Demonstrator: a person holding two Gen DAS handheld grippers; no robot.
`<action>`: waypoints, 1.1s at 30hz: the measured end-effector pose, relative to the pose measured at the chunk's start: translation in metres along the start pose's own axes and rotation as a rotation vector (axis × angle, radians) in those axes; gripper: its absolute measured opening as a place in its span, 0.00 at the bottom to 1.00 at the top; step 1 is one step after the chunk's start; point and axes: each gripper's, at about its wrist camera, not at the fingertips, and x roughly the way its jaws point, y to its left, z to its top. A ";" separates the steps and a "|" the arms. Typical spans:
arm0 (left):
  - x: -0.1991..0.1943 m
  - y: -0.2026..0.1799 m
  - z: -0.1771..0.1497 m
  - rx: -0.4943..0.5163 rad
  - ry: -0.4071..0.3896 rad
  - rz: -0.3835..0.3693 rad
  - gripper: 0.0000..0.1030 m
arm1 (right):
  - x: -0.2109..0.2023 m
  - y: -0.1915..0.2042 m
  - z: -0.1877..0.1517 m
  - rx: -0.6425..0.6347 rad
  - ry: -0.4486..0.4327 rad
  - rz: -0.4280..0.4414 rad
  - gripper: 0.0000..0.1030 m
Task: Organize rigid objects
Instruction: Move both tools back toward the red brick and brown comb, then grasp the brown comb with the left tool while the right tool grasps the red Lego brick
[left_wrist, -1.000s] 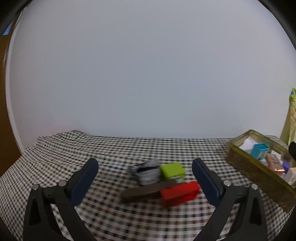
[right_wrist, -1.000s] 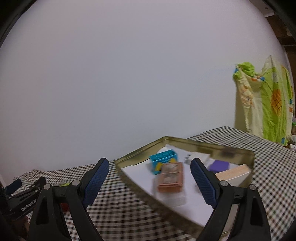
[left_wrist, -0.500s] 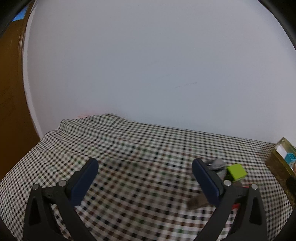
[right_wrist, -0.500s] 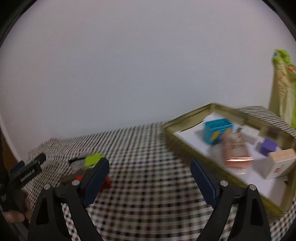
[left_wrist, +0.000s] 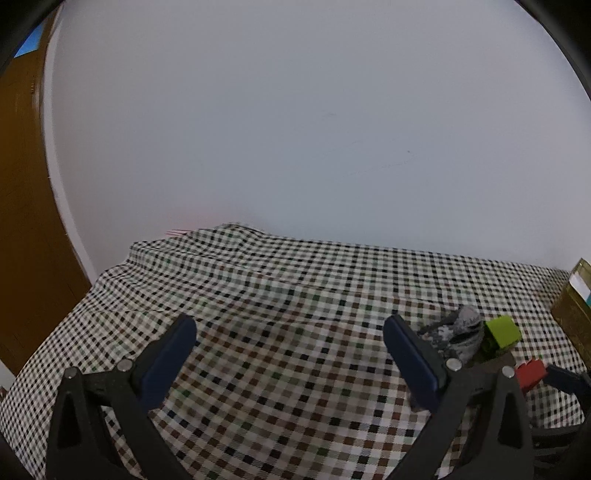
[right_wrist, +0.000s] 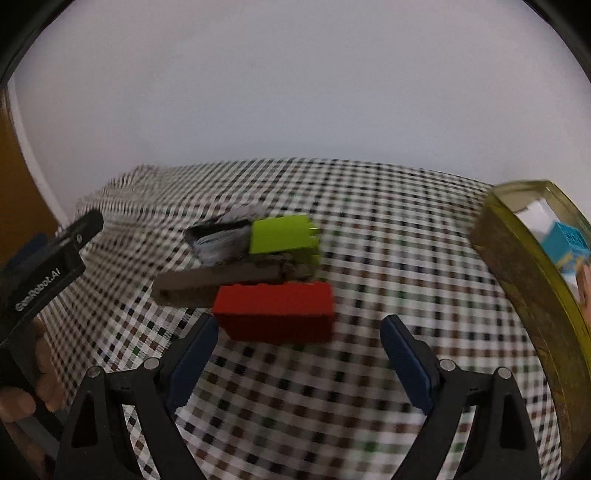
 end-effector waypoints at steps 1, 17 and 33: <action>-0.001 0.000 -0.001 0.009 0.005 -0.009 0.99 | 0.003 0.005 0.001 -0.014 0.007 -0.010 0.89; -0.003 -0.032 -0.010 0.281 0.047 -0.276 0.99 | -0.036 -0.050 -0.033 0.123 -0.074 0.070 0.65; 0.033 -0.088 -0.018 0.534 0.243 -0.463 0.65 | -0.052 -0.077 -0.035 0.161 -0.122 0.059 0.65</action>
